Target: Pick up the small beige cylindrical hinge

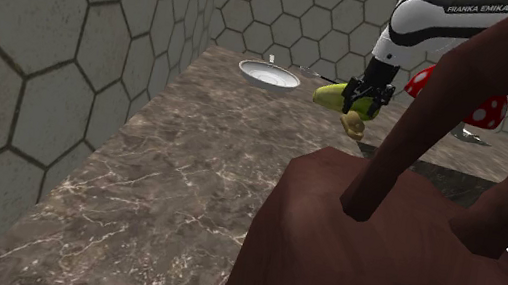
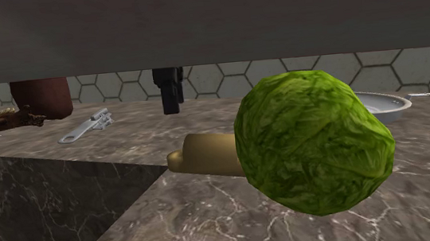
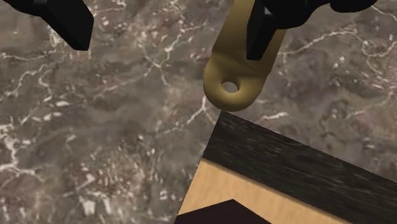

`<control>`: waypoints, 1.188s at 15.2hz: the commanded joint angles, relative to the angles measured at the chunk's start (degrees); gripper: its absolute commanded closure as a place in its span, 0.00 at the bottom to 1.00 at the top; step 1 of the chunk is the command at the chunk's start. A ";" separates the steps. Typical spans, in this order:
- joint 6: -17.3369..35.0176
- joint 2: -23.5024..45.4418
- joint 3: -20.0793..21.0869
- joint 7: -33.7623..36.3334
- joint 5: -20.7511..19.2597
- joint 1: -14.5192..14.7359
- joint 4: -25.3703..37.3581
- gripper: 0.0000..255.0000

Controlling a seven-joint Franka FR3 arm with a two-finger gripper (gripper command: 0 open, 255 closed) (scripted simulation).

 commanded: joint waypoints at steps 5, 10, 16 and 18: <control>1.74 9.75 -3.19 4.99 0.68 -3.43 7.76 0.00; 4.19 11.68 -3.83 5.79 0.93 -4.04 7.18 0.00; 7.65 12.32 -3.87 5.76 0.99 -4.06 4.36 0.00; 7.64 12.29 -3.87 5.75 0.98 -4.06 4.34 1.00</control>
